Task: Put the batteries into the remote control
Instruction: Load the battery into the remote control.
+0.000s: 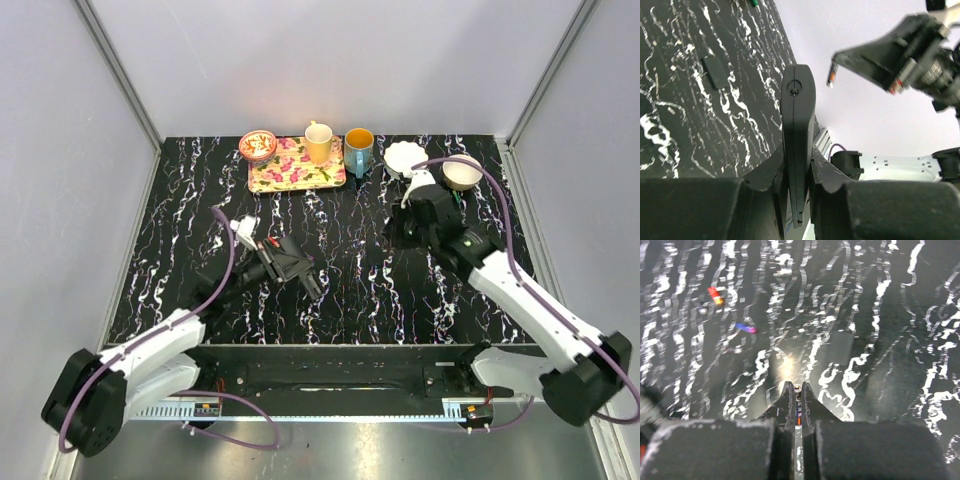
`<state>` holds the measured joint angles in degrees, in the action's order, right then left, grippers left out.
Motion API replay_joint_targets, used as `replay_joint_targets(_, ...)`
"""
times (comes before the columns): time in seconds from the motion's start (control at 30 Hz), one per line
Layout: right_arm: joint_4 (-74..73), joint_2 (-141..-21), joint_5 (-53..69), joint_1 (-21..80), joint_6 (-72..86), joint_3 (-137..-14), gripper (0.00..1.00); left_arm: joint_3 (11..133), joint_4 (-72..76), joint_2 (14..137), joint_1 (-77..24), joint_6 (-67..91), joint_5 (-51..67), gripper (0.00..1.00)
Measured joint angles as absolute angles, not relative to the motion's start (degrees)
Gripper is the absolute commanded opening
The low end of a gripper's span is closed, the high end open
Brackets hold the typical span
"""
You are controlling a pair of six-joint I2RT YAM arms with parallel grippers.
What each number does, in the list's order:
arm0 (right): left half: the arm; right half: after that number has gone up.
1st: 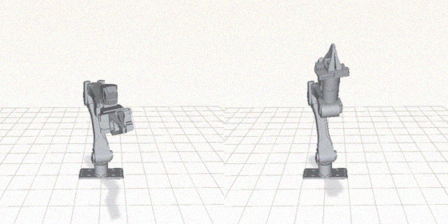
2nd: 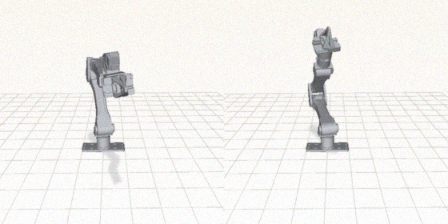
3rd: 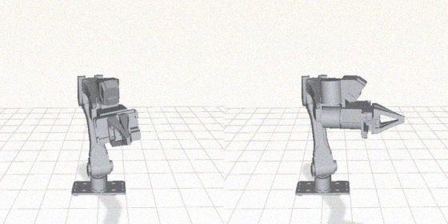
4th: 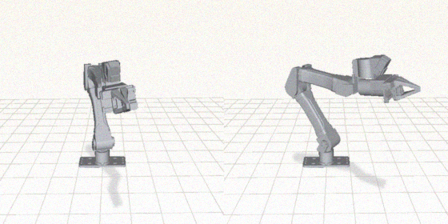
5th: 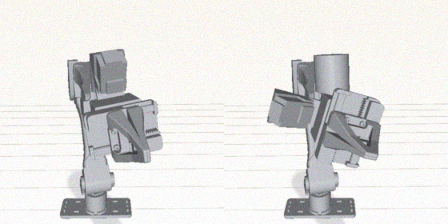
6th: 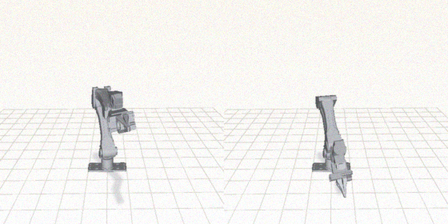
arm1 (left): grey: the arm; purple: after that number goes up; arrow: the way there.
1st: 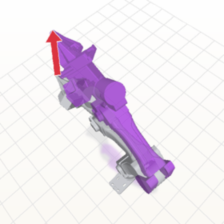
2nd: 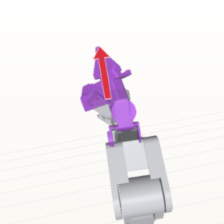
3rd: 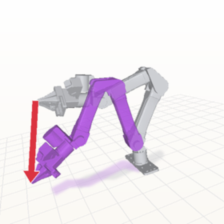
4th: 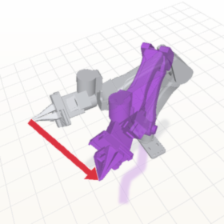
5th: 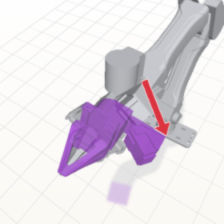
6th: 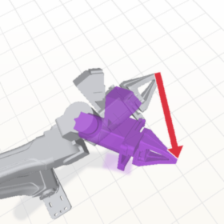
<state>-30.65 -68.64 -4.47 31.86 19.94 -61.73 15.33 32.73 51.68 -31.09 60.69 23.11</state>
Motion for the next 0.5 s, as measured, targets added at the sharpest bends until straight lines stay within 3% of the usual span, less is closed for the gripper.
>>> replay_joint_targets(0.2, -31.18, -61.95, -5.21, 41.69, 21.85, -61.73, 0.0, 20.38, 39.94, 61.45, -31.64, 62.63, 23.42, 0.0)
replay_joint_targets(0.5, -31.03, -64.93, -9.61, 56.1, 22.96, -62.24, 0.0, 22.5, 55.81, 76.77, -33.21, 70.06, 25.85, 0.0)
